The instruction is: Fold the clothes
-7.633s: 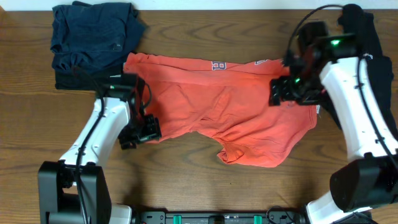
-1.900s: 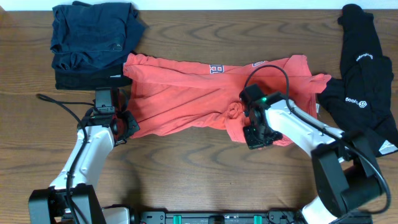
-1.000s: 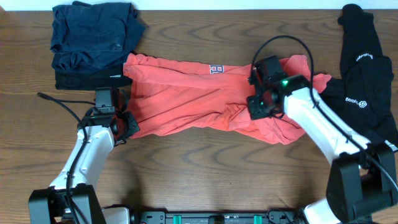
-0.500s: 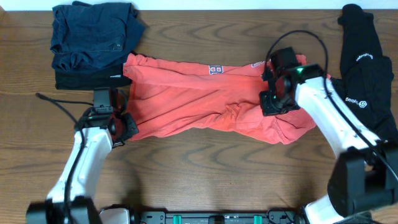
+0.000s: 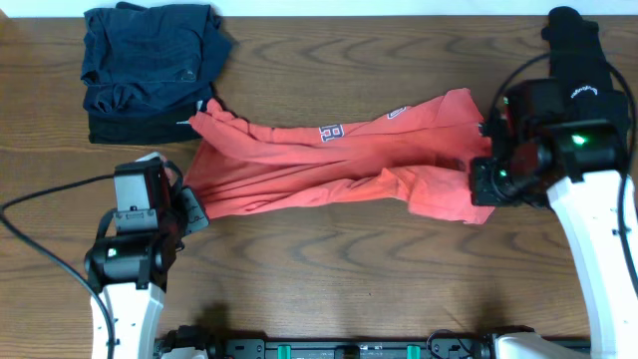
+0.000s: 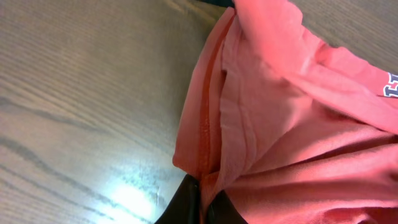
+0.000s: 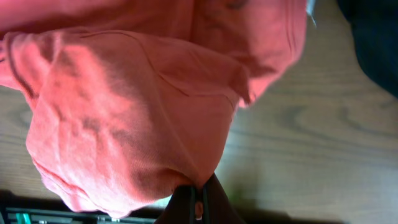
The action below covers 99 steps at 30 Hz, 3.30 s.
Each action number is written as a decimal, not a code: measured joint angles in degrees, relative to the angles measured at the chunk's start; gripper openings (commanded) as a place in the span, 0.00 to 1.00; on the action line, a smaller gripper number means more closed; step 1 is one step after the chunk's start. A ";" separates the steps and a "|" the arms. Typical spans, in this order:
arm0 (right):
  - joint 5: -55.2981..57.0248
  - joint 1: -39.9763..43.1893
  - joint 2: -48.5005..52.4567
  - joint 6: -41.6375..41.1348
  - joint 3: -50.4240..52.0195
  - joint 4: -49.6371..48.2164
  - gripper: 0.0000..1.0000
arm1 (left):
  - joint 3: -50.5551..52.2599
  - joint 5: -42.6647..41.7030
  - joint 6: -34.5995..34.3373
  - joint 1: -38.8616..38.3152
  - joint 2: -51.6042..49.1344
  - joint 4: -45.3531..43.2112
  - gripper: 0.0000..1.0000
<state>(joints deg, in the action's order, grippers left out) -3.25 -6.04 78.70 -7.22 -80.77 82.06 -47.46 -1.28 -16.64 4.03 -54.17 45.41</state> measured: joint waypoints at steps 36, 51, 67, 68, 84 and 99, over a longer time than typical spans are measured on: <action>0.04 8.59 26.97 3.67 0.00 -31.41 0.01 | -0.04 0.20 0.00 0.04 -35.91 -41.18 0.06; -2.12 8.59 30.95 5.97 -7.04 -24.44 0.73 | -0.70 0.17 0.52 0.04 -35.65 -32.63 0.51; -2.78 5.25 28.00 9.31 -19.19 -16.96 0.92 | -7.32 -9.57 11.93 0.79 -36.57 -26.75 0.91; -2.80 5.16 28.00 9.35 -19.19 -16.68 0.92 | -7.32 -10.32 12.83 1.09 -37.53 -27.12 0.92; -2.80 4.44 28.00 9.40 -19.19 -15.82 0.93 | -7.34 -16.26 19.15 4.11 -49.83 -36.17 0.92; -2.78 4.31 28.00 9.40 -19.19 -15.74 0.90 | -9.84 -21.90 19.87 4.85 -53.99 -37.05 0.06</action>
<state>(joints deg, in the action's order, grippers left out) -6.02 -1.74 106.69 2.17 -99.96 66.32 -57.30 -23.18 3.22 8.88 -108.16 8.36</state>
